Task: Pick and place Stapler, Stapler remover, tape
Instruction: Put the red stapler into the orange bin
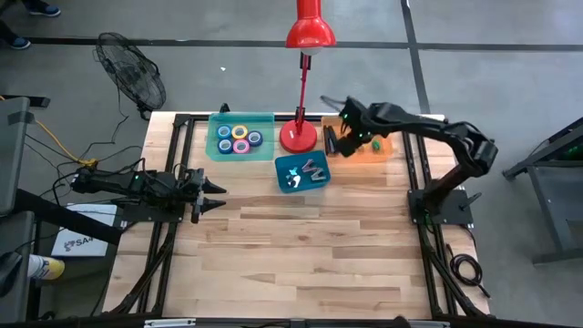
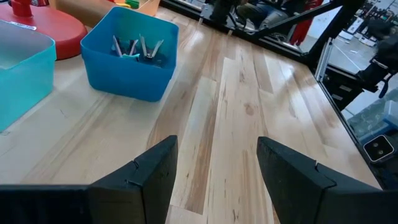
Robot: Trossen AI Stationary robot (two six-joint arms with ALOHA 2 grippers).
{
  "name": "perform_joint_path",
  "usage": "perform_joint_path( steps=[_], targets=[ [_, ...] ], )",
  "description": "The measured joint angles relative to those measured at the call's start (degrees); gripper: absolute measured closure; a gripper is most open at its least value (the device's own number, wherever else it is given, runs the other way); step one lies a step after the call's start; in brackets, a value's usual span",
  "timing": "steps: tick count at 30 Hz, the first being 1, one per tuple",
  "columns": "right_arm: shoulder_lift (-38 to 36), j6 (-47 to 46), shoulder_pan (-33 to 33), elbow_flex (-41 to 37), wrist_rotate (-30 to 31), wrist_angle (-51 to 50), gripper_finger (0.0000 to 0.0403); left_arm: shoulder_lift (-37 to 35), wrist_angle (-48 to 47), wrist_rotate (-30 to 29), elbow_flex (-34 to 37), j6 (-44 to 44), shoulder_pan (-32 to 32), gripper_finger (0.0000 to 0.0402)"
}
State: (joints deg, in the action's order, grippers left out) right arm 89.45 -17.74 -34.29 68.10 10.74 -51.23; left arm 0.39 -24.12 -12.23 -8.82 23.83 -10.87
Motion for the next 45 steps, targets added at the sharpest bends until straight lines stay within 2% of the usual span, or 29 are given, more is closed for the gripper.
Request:
perform_joint_path(
  steps=[7, 14, 18, 30, 38, 45],
  targets=[
    [0.3, 5.6, -9.8, -7.5, -6.9, 12.9, 0.0328, 0.0, 0.0, 0.0, 0.0, 0.0, 0.0, 0.0184],
    [0.3, 10.9, -14.0, -13.6, -13.8, 24.3, 0.0327, 0.0, 0.0, 0.0, 0.0, 0.0, 0.0, 0.0184],
    [0.3, 13.6, -15.4, -15.7, -15.4, 28.3, 0.0327, 0.0, 0.0, 0.0, 0.0, 0.0, 0.0, 0.0184],
    [0.3, 15.3, -17.6, -16.5, -16.1, 30.0, 0.0324, 0.0, 0.0, 0.0, 0.0, 0.0, 0.0, 0.0184],
    [0.3, 15.3, -17.5, -16.5, -17.1, 29.5, 0.0278, 0.0, 0.0, 0.0, 0.0, 0.0, 0.0, 0.0184],
    [0.3, 13.6, -17.5, -16.5, -17.2, 30.1, 0.0257, 0.0, 0.0, 0.0, 0.0, 0.0, 0.0, 0.0184]
  ],
)
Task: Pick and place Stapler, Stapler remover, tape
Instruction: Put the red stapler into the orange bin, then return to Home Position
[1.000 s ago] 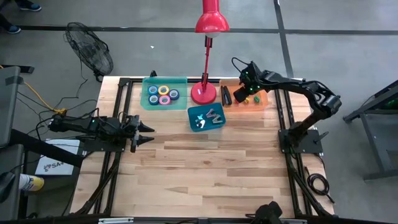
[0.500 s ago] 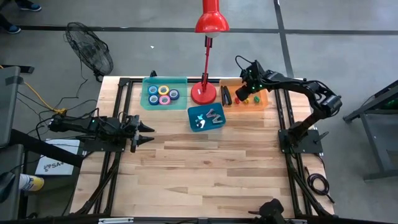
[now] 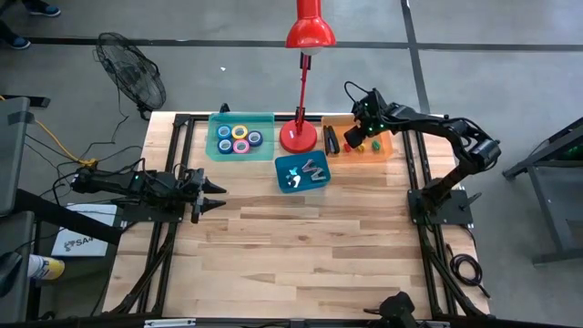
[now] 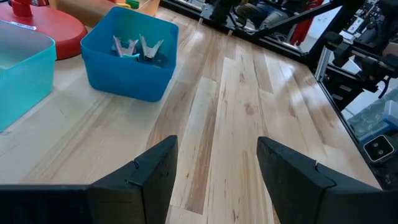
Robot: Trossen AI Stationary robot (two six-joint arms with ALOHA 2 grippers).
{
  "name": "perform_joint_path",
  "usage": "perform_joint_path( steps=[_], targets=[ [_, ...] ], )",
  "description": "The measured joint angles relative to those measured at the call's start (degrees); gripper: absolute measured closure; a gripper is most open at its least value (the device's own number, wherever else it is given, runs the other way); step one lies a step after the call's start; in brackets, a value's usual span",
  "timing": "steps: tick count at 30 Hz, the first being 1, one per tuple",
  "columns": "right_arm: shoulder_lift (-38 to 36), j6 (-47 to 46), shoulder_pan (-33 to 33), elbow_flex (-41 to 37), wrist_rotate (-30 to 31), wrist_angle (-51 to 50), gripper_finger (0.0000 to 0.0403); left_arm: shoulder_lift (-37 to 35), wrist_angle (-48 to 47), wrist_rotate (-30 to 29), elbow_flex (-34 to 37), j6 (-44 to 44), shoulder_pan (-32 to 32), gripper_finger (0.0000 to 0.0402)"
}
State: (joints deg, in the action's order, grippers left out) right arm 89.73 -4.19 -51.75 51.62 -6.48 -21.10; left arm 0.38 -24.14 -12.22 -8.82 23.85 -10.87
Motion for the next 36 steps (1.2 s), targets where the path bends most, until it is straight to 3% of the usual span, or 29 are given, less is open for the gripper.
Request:
perform_joint_path(
  steps=[12, 16, 20, 23, 26, 31, 36],
  targets=[
    [-1.8, -10.1, 0.0, 0.1, -1.5, 0.8, 0.0188, 0.0, 0.0, 0.0, 0.0, 0.0, 0.0, 0.0184],
    [-5.3, -17.3, 0.0, 0.1, -9.7, 0.2, 0.0179, 0.0, 0.0, 0.0, 0.0, 0.0, 0.0, 0.0184],
    [-12.2, -18.1, 2.5, 0.1, -20.7, 0.3, 0.0179, 0.0, 0.0, 0.0, 0.0, 0.0, 0.0, 0.0184],
    [-19.5, -18.4, 6.4, 0.1, -23.0, -0.4, 0.0178, 0.0, 0.0, 0.0, 0.0, 0.0, 0.0, 0.0184],
    [-27.5, -18.3, 11.6, 0.1, -17.5, -1.8, 0.0178, 0.0, 0.0, 0.0, 0.0, 0.0, 0.0, 0.0184],
    [-38.8, -23.5, 22.6, 0.1, 2.4, -8.2, 0.0178, 0.0, 0.0, 0.0, 0.0, 0.0, 0.0, 0.0184],
    [-44.6, -35.7, 33.5, 0.1, 18.4, -14.7, 0.0178, 0.0, 0.0, 0.0, 0.0, 0.0, 0.0, 0.0184]
  ],
)
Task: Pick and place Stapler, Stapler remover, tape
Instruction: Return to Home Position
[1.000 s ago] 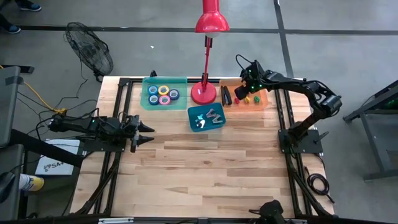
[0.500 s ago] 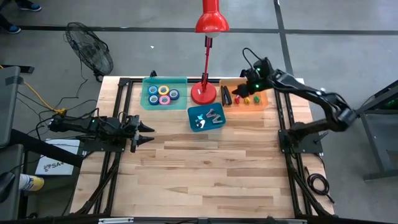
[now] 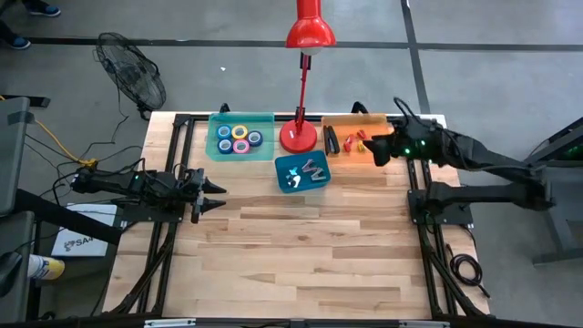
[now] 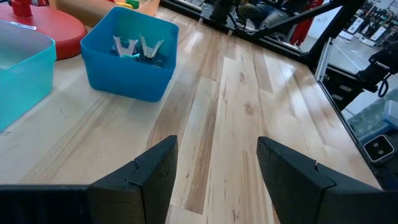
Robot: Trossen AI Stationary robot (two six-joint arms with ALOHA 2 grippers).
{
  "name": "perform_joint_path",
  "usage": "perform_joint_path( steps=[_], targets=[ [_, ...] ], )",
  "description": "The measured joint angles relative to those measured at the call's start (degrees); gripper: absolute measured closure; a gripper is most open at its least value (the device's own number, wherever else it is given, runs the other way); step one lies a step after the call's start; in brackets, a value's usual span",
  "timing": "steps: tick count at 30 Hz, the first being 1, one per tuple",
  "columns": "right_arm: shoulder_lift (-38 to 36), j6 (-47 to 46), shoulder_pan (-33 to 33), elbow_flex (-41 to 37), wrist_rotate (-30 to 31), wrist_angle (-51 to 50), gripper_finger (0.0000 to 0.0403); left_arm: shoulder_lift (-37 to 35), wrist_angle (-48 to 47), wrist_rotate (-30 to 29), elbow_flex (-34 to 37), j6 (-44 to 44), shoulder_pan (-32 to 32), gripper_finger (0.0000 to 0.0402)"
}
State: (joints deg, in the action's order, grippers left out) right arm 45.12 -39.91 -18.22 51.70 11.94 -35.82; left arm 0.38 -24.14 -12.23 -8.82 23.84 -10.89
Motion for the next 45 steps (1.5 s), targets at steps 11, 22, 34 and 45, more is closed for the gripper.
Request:
perform_joint_path(
  steps=[11, 22, 34, 45],
  targets=[
    [0.8, -3.4, 19.0, -10.7, 14.2, 20.0, 0.0178, 0.0, 0.0, 0.0, 0.0, 0.0, 0.0, 0.0184],
    [-13.4, 3.3, 19.4, -37.4, 5.9, 63.7, 0.0178, 0.0, 0.0, 0.0, 0.0, 0.0, 0.0, 0.0184],
    [-30.2, 8.4, 19.4, -48.5, 3.9, 67.7, 0.0178, 0.0, 0.0, 0.0, 0.0, 0.0, 0.0, 0.0184],
    [-40.7, 11.9, 19.4, -49.8, -4.5, 59.6, 0.0178, 0.0, 0.0, 0.0, 0.0, 0.0, 0.0, 0.0184]
  ],
)
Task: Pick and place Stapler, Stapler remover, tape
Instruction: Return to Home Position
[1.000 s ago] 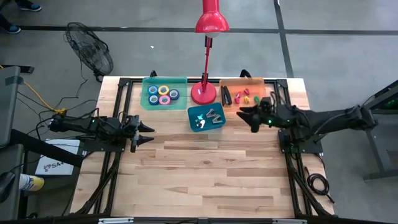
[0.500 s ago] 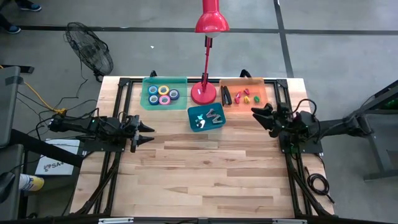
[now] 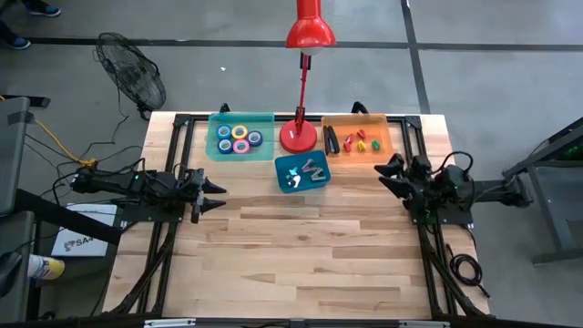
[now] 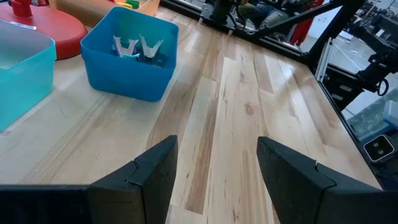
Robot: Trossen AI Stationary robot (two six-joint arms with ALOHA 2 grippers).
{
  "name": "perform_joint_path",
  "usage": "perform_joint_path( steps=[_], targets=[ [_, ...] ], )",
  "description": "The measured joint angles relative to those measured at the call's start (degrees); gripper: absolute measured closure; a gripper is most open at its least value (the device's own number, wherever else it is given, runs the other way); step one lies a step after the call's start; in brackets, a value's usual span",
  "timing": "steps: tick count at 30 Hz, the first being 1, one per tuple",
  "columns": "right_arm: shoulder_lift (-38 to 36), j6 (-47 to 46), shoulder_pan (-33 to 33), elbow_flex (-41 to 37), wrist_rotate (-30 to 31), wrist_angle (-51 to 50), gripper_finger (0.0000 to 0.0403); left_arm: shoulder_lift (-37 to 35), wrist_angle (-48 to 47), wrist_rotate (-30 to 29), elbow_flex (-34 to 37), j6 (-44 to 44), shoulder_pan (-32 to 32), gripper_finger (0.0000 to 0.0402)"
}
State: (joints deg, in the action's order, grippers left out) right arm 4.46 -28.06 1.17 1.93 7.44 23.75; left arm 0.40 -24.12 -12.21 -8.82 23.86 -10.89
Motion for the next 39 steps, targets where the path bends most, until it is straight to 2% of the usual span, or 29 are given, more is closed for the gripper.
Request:
perform_joint_path(
  steps=[4, 12, 25, 39],
  targets=[
    [-4.4, -0.1, 0.0, 0.0, -0.2, -6.6, 0.0178, 0.0, 0.0, 0.0, 0.0, 0.0, 0.0, 0.0184],
    [-3.8, -0.9, 0.0, 0.0, -0.5, -13.1, 0.0178, 0.0, 0.0, 0.1, 0.0, 0.0, 0.0, 0.0184],
    [-3.8, 4.5, 0.0, 0.0, 0.6, -23.9, 0.0178, 0.0, 0.0, 0.0, 0.0, 0.0, 0.0, 0.0184],
    [-3.8, 7.5, 0.0, 0.0, 1.0, -22.7, 0.0178, 0.0, 0.0, 0.0, 0.0, 0.0, 0.0, 0.0184]
  ],
)
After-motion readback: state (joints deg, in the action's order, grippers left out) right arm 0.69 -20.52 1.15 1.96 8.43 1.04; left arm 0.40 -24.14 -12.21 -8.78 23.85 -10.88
